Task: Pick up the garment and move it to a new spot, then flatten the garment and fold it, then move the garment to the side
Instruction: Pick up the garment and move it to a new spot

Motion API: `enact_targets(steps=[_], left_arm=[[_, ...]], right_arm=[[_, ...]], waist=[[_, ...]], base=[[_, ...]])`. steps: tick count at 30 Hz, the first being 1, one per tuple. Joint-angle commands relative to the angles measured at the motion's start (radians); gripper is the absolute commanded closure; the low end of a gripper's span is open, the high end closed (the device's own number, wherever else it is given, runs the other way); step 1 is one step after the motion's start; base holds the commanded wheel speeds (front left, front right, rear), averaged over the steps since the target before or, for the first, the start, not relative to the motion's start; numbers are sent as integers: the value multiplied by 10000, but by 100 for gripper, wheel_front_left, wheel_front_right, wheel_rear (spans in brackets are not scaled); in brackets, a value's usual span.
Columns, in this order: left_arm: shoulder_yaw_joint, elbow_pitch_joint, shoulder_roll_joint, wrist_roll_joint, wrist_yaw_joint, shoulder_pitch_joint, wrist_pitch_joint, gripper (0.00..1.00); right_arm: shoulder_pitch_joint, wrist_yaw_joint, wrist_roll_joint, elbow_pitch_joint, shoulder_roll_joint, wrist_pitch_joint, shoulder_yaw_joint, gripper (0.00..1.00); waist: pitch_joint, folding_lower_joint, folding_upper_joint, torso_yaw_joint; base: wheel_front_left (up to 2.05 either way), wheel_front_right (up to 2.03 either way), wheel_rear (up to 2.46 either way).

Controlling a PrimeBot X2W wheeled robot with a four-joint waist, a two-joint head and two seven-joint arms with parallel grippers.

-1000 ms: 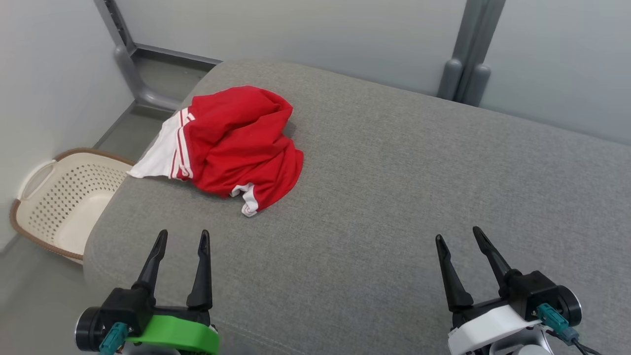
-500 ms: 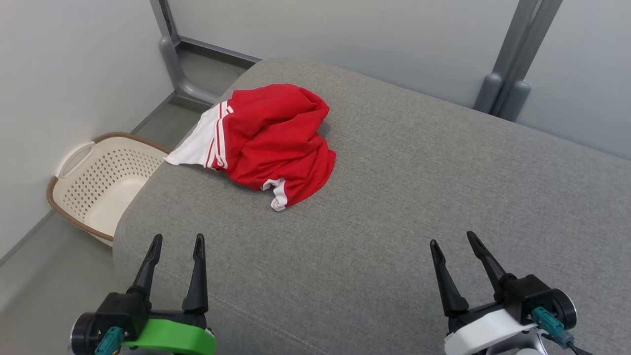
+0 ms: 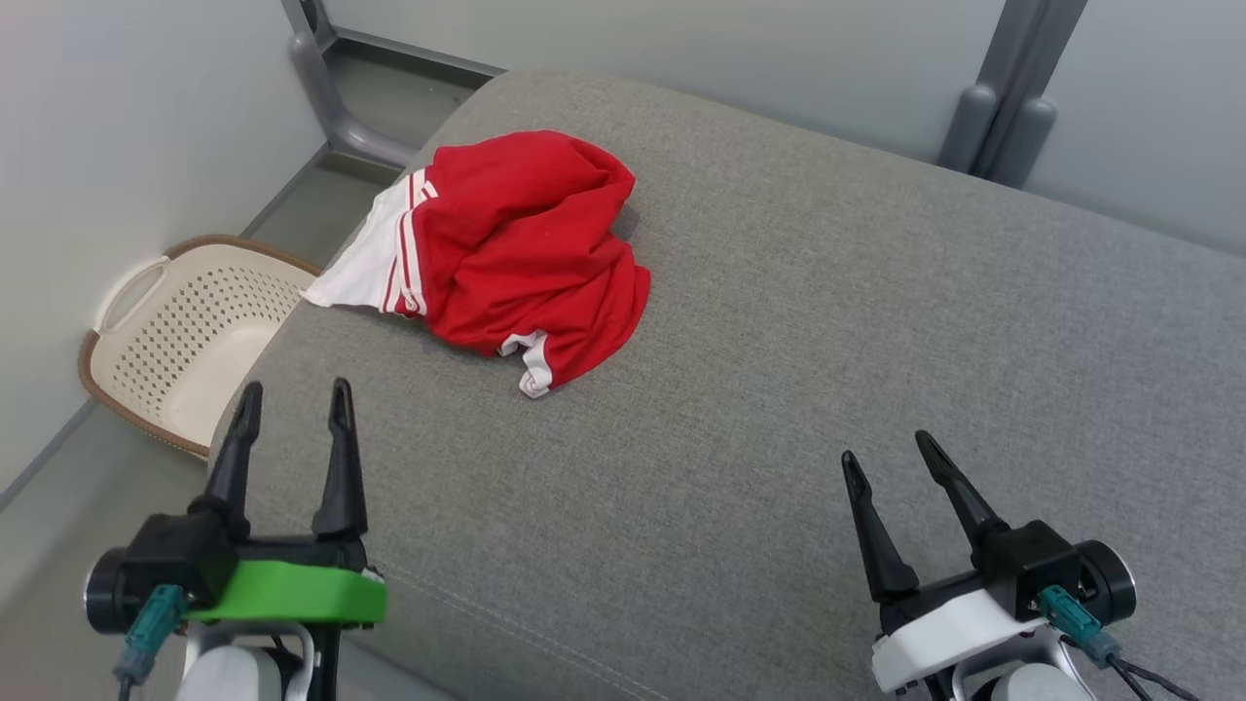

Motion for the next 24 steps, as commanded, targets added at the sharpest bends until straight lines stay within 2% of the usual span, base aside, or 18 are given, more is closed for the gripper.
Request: enact_targets(steps=[1,6,12,15,19,24], left_arm=[[106,-31,46,31,-35,-381,-1,0],[264,442,121,80,-35,-1538,2,0],[153,1780,828,-103,-35,-3510,3,0],[-216,3030,1260,-419,-34,-4651,3,0],[-760,4949,1741,-1279,-34,-6237,373,0],[-1304,6922,2123,-2794,-34,-7972,1765,0]], right_arm=[[-199,-3,-120,11,-45,-31,-21,0],[-516,-4,-324,-5,-295,-31,-26,0],[-978,-4,-456,-148,-792,-31,-82,0],[-1247,-4,-507,-265,-1037,-31,-123,0],[-1526,-4,-564,-403,-1320,-31,-146,0],[-1720,-4,-617,-537,-1582,-31,-163,0]], waist=[[489,0,0,-261],[1191,0,0,-502],[2219,0,0,-791],[2732,0,0,-941],[3337,0,0,-1097],[3933,0,0,-1245]], base=[[0,0,0],[0,0,0],[0,0,0],[0,0,0],[0,0,0],[0,0,0]])
